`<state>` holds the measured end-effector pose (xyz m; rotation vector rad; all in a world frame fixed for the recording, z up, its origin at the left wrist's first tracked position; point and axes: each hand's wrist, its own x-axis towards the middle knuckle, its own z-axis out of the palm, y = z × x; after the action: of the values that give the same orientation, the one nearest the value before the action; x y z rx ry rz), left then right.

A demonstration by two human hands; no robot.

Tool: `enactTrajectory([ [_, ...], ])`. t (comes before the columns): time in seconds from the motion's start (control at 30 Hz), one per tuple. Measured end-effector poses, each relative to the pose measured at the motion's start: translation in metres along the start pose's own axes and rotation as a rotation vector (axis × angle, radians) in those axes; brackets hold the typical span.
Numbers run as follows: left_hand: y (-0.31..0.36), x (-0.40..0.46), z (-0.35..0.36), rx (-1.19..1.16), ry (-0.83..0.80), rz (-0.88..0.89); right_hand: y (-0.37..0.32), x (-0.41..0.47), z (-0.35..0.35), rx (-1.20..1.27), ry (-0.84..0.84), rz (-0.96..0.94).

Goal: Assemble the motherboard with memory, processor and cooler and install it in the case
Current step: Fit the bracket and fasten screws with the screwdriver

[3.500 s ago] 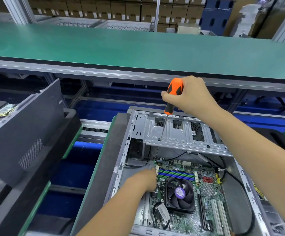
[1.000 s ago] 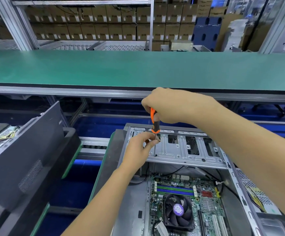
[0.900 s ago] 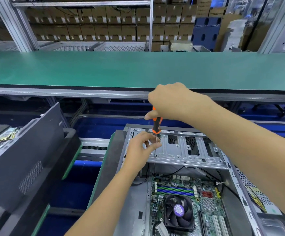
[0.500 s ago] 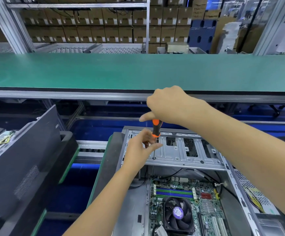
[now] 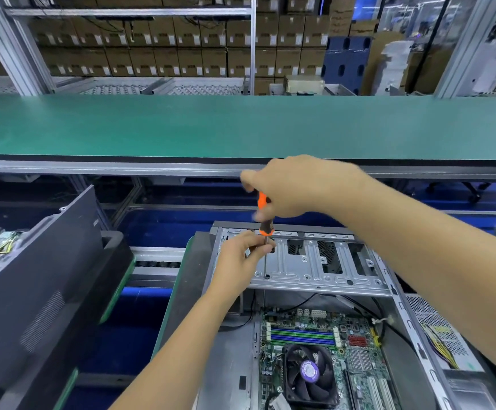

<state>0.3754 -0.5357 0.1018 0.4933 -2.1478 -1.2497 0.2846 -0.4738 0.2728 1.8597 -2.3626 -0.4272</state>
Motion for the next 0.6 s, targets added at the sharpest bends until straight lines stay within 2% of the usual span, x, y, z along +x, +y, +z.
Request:
enactTrajectory([
  [0.07, -0.001, 0.000, -0.001, 0.002, -0.002, -0.012, 0.006, -0.003, -0.002, 0.086, -0.045, -0.064],
  [0.13, -0.001, -0.001, -0.001, -0.020, 0.024, -0.046, 0.008, -0.002, -0.005, 0.010, 0.022, -0.063],
  [0.3, 0.003, 0.001, 0.004, -0.015, 0.070, -0.057, -0.001, 0.003, -0.004, -0.225, 0.122, 0.109],
  [0.37, 0.003, 0.002, 0.004, -0.014, 0.040, -0.020, 0.003, 0.002, -0.003, -0.203, 0.112, 0.111],
  [0.5, 0.001, 0.005, -0.001, -0.026, 0.028, -0.054, 0.011, -0.003, 0.000, 0.071, 0.015, -0.073],
  [0.6, 0.001, 0.006, -0.001, -0.015, 0.018, -0.039, 0.010, -0.003, 0.000, -0.083, 0.098, -0.036],
])
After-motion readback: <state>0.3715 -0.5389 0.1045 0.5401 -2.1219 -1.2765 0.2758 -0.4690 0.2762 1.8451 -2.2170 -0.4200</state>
